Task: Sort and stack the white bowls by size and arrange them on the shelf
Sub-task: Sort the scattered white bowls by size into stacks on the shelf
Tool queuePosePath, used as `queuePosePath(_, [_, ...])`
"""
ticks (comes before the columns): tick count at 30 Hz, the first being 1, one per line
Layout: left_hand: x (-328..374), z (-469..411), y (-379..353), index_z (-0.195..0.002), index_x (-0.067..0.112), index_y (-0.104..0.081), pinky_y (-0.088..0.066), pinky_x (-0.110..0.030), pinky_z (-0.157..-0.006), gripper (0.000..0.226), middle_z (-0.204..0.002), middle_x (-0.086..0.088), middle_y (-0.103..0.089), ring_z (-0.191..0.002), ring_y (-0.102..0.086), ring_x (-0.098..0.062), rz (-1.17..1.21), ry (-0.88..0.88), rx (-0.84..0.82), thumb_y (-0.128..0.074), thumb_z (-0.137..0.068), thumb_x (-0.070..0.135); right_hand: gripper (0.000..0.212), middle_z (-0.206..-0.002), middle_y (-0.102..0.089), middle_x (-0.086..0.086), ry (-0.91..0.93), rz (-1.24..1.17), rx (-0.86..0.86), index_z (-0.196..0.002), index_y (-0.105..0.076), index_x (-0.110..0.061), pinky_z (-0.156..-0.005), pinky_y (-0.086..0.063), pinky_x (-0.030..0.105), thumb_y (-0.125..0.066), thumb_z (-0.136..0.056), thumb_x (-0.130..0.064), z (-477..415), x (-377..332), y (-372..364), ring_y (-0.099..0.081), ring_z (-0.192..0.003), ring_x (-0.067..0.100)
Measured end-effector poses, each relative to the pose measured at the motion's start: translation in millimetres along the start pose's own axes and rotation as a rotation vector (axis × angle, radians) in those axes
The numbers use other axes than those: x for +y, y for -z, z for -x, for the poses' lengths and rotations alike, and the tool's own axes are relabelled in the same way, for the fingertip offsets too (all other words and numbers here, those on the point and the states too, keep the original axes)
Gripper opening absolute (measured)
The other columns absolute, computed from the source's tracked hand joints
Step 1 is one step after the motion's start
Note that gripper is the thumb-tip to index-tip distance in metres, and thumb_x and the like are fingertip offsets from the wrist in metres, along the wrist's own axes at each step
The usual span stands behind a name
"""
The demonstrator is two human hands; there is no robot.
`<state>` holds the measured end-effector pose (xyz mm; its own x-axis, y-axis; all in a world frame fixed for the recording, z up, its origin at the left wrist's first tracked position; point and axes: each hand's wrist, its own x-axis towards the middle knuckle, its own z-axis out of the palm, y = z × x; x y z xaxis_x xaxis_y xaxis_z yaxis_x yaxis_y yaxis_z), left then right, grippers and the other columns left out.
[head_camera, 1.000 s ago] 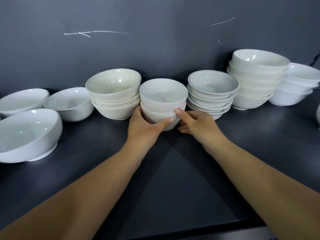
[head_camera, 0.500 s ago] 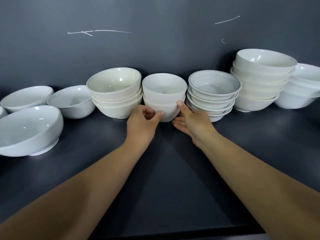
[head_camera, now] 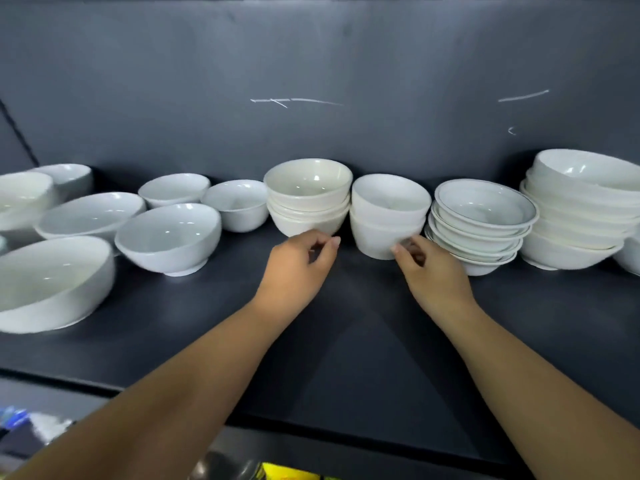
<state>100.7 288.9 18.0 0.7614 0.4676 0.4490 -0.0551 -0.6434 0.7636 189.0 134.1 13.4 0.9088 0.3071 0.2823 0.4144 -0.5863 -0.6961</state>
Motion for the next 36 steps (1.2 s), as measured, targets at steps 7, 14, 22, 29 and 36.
queuePosePath(7, [-22,56,119,-0.075,0.007,-0.068,-0.038,-0.015,-0.063,0.045,-0.07,-0.001,-0.067,-0.074,-0.056,-0.012,-0.183,-0.206,0.047,-0.045,-0.083,0.046,0.033,-0.122,-0.061,0.009,0.358,0.174,0.043,-0.118,-0.061,-0.005,-0.091,-0.034,0.024,-0.057,-0.09,-0.023,41,-76,-21,-0.051,-0.116,0.024])
queuePosePath(14, [-56,113,248,-0.071,0.007,-0.068,-0.04,-0.015,-0.062,0.049,-0.068,-0.001,-0.068,-0.072,-0.055,-0.009,-0.311,-0.18,0.128,-0.041,-0.082,0.047,0.025,-0.107,-0.067,0.005,0.446,0.036,-0.029,-0.105,-0.067,-0.01,-0.086,-0.038,0.026,-0.057,-0.089,-0.027,100,-170,-88,-0.055,-0.104,0.021])
queuePosePath(22, [-105,143,343,-0.088,0.019,-0.066,-0.036,-0.011,-0.062,0.009,-0.08,0.012,-0.062,-0.076,-0.056,0.006,-0.325,0.077,0.253,-0.059,-0.089,0.024,0.039,-0.12,-0.059,-0.001,0.592,-0.011,-0.119,-0.115,-0.061,-0.011,-0.088,-0.034,0.022,-0.062,-0.085,-0.036,156,-255,-159,-0.05,-0.114,0.018])
queuePosePath(29, [-154,113,359,-0.141,0.013,-0.032,-0.035,-0.029,-0.087,0.063,-0.14,-0.007,-0.041,-0.119,-0.043,-0.016,-0.026,0.335,0.324,-0.063,-0.086,0.023,0.046,-0.131,-0.052,-0.005,0.578,0.142,-0.222,-0.122,-0.056,-0.016,-0.11,-0.019,0.039,-0.063,-0.083,-0.039,147,-274,-201,-0.034,-0.133,0.014])
queuePosePath(36, [-184,83,351,-0.147,0.017,0.003,-0.032,-0.035,-0.109,0.11,-0.143,-0.002,-0.031,-0.128,-0.038,-0.013,0.246,0.313,0.279,-0.076,-0.072,0.006,0.023,-0.071,-0.069,0.007,0.641,0.035,-0.019,-0.072,-0.071,-0.007,-0.073,-0.049,0.062,-0.07,-0.062,-0.027,131,-260,-228,-0.065,-0.072,0.032])
